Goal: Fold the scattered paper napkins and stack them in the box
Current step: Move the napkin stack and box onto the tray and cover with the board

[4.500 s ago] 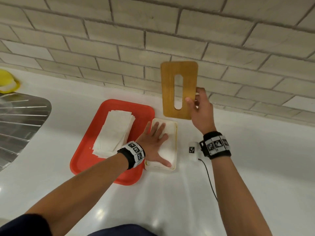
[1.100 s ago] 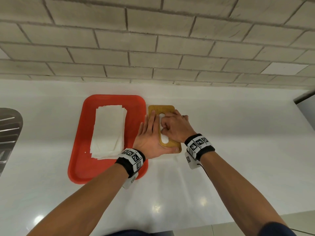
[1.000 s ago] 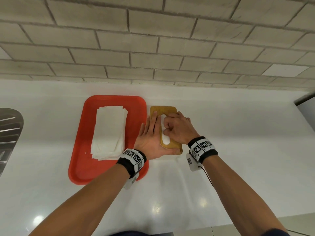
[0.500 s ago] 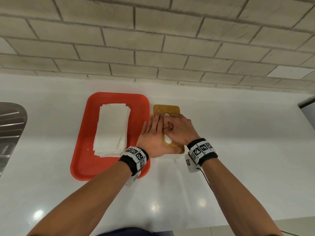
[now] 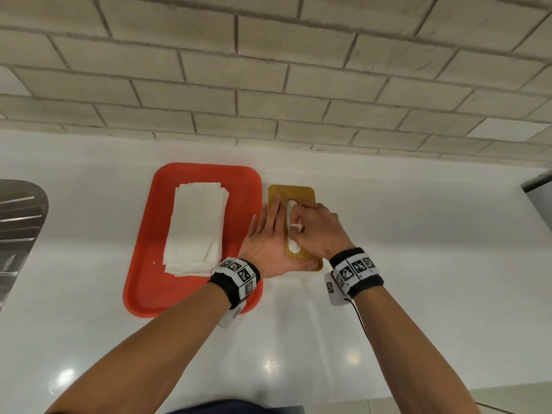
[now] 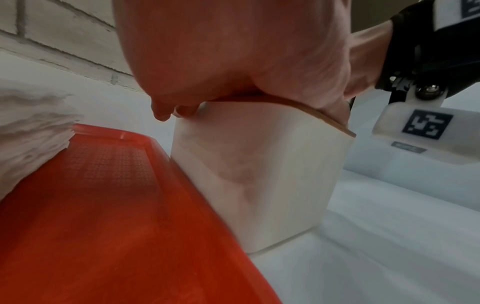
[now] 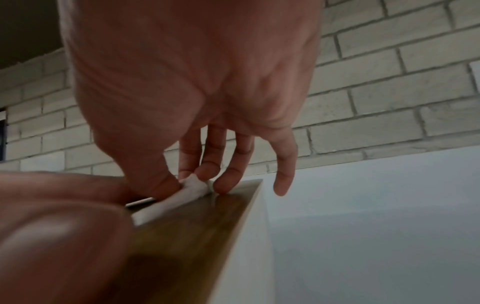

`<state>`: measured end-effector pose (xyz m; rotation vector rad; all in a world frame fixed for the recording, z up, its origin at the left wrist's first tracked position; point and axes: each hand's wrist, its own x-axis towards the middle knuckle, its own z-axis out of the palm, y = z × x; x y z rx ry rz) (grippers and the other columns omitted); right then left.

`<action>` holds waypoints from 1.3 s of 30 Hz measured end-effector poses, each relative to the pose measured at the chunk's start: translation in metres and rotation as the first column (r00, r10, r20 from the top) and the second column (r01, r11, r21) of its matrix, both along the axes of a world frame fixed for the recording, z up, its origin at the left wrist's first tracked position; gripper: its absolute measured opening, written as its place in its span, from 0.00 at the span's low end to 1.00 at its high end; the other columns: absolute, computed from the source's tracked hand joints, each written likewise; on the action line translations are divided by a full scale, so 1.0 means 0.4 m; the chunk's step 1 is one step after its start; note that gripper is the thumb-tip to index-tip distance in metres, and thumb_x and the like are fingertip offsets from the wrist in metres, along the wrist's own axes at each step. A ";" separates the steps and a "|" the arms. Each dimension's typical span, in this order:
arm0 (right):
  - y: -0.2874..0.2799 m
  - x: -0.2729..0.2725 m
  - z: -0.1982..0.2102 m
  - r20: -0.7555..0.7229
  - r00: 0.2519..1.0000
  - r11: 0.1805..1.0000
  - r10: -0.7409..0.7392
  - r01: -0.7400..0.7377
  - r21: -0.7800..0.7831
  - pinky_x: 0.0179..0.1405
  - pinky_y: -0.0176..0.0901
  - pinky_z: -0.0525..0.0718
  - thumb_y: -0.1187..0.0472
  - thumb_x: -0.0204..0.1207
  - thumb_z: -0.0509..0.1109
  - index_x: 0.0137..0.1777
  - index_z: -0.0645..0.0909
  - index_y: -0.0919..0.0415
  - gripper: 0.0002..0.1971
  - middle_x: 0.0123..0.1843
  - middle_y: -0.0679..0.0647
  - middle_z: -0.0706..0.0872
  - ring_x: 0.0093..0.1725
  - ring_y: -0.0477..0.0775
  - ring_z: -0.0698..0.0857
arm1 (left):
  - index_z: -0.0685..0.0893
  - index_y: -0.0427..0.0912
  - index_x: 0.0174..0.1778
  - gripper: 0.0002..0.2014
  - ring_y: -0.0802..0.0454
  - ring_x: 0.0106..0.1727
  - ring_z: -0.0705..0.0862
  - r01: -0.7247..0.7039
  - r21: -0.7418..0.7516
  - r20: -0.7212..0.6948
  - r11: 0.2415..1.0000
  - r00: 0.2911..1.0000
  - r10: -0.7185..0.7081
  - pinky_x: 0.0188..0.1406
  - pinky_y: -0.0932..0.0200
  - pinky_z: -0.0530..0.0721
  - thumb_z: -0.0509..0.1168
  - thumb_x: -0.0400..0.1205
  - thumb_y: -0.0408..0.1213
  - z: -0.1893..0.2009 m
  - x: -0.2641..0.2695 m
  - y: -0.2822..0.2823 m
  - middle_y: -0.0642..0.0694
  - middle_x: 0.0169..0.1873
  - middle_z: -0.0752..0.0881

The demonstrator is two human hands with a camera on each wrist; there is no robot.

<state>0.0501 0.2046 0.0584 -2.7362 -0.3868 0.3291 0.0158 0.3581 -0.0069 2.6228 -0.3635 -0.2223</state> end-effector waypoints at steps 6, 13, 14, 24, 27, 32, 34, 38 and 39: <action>-0.040 0.008 0.036 0.218 0.973 0.940 -0.080 0.001 0.341 0.51 0.54 0.88 0.62 0.80 0.76 0.45 0.85 0.52 0.05 0.44 0.42 0.82 0.44 0.46 0.85 | 0.34 0.46 0.94 0.80 0.40 0.95 0.38 -0.009 -0.022 -0.054 1.000 0.999 0.008 0.94 0.33 0.52 0.62 0.58 0.93 0.008 0.003 0.002 0.47 0.94 0.33; -0.010 0.031 0.091 -0.175 0.961 0.957 0.216 -0.244 -0.156 0.62 0.60 0.85 0.56 0.76 0.72 0.61 0.78 0.33 0.18 0.69 0.48 0.72 0.67 0.58 0.80 | 0.31 0.48 0.93 0.79 0.41 0.95 0.35 0.003 -0.059 -0.074 0.998 0.997 -0.007 0.94 0.34 0.50 0.64 0.60 0.91 0.014 0.000 0.003 0.48 0.93 0.30; 0.003 0.028 0.088 -0.220 0.945 0.916 0.240 -0.296 -0.270 0.66 0.65 0.82 0.53 0.78 0.71 0.62 0.78 0.34 0.15 0.71 0.50 0.72 0.71 0.61 0.78 | 0.31 0.48 0.93 0.79 0.42 0.95 0.36 -0.001 -0.072 -0.074 0.997 0.997 -0.004 0.94 0.35 0.49 0.65 0.60 0.90 0.016 -0.001 0.002 0.48 0.94 0.31; 0.048 -0.004 0.097 -0.251 0.942 0.890 0.221 -0.300 -0.344 0.62 0.61 0.82 0.56 0.76 0.71 0.59 0.84 0.48 0.12 0.58 0.49 0.69 0.63 0.58 0.77 | 0.34 0.48 0.94 0.81 0.45 0.95 0.37 -0.034 -0.129 -0.069 0.991 0.997 0.025 0.95 0.37 0.49 0.68 0.58 0.90 0.013 -0.003 0.004 0.53 0.94 0.32; 0.043 -0.024 0.103 -0.263 0.932 0.895 0.250 -0.326 -0.303 0.52 0.51 0.80 0.60 0.81 0.69 0.55 0.86 0.54 0.07 0.56 0.51 0.72 0.55 0.57 0.77 | 0.36 0.46 0.95 0.81 0.43 0.96 0.40 -0.023 -0.113 -0.043 0.993 0.999 0.018 0.94 0.33 0.54 0.68 0.58 0.90 -0.003 -0.003 0.007 0.51 0.94 0.33; 0.046 -0.022 0.128 -0.131 0.971 0.962 0.201 -0.221 -0.163 0.44 0.49 0.80 0.57 0.85 0.65 0.44 0.82 0.54 0.08 0.55 0.53 0.80 0.52 0.58 0.83 | 0.34 0.47 0.94 0.80 0.44 0.95 0.38 -0.033 -0.121 -0.059 0.992 0.998 0.026 0.94 0.36 0.52 0.67 0.59 0.90 -0.002 -0.002 0.006 0.50 0.94 0.32; 0.057 -0.007 0.117 -0.091 0.991 0.977 0.097 -0.113 -0.182 0.53 0.53 0.82 0.54 0.81 0.71 0.62 0.78 0.50 0.12 0.67 0.54 0.77 0.61 0.60 0.81 | 0.34 0.48 0.94 0.79 0.43 0.96 0.39 -0.030 -0.147 -0.057 0.989 0.998 0.022 0.94 0.35 0.52 0.68 0.59 0.89 0.003 -0.005 0.004 0.50 0.94 0.33; 0.094 0.011 0.055 -0.057 0.998 0.938 0.028 -0.046 -0.343 0.55 0.60 0.88 0.60 0.75 0.79 0.83 0.63 0.60 0.39 0.75 0.60 0.73 0.69 0.67 0.83 | 0.37 0.43 0.94 0.81 0.43 0.96 0.46 -0.053 -0.182 -0.022 0.982 0.999 0.050 0.93 0.34 0.57 0.71 0.58 0.87 0.004 -0.010 0.007 0.50 0.94 0.34; 0.103 0.019 0.040 0.017 1.000 0.924 0.018 -0.010 -0.381 0.52 0.59 0.89 0.62 0.78 0.77 0.82 0.64 0.61 0.35 0.73 0.61 0.74 0.67 0.67 0.84 | 0.36 0.43 0.94 0.82 0.43 0.96 0.46 -0.051 -0.181 -0.019 0.982 0.999 0.049 0.93 0.34 0.57 0.72 0.57 0.87 0.002 -0.008 0.007 0.50 0.94 0.34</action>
